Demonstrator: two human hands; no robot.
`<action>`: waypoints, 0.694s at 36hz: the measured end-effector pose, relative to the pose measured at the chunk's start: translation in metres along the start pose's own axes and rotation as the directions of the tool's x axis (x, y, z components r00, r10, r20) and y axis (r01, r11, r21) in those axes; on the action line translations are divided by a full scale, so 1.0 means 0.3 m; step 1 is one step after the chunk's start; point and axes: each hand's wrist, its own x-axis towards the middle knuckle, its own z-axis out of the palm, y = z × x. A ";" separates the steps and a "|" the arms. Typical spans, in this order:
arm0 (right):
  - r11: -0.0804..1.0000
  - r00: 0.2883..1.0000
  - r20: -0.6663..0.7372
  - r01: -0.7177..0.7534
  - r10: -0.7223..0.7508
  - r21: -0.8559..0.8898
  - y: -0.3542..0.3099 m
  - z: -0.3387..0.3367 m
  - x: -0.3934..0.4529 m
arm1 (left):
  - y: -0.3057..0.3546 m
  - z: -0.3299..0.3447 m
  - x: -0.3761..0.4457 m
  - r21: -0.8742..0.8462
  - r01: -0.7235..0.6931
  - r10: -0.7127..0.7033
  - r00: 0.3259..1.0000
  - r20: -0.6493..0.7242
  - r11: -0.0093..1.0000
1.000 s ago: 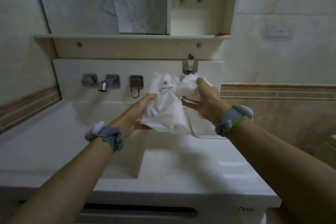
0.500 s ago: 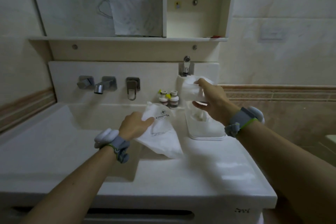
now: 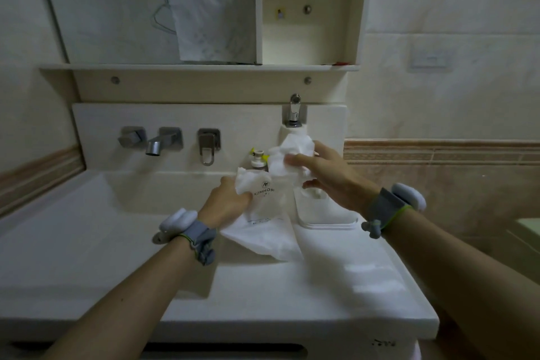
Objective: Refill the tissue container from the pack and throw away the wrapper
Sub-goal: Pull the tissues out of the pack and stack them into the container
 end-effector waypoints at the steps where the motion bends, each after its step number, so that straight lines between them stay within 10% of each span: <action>1: 1.000 1.000 0.007 0.003 -0.003 -0.018 0.002 0.004 -0.002 | 0.001 -0.002 0.001 0.022 0.008 -0.007 1.000 -0.031 1.000; 4: 0.996 1.000 -0.008 0.028 -0.029 -0.085 0.006 0.013 -0.007 | 0.021 -0.011 0.007 0.134 -0.078 0.109 0.963 -0.245 0.988; 7: 0.994 0.998 -0.041 0.048 -0.052 -0.094 0.004 0.023 -0.003 | 0.089 -0.027 -0.005 -0.123 -0.326 0.256 0.884 -0.392 0.937; 13: 0.996 0.999 -0.047 0.020 -0.016 0.085 -0.018 0.033 -0.003 | 0.210 0.004 -0.057 -0.618 -0.170 0.231 0.973 0.020 0.768; 25: 0.914 0.983 0.046 -0.182 0.178 0.363 -0.041 -0.009 -0.017 | 0.220 -0.007 -0.054 -0.820 -0.015 0.174 0.979 0.103 0.572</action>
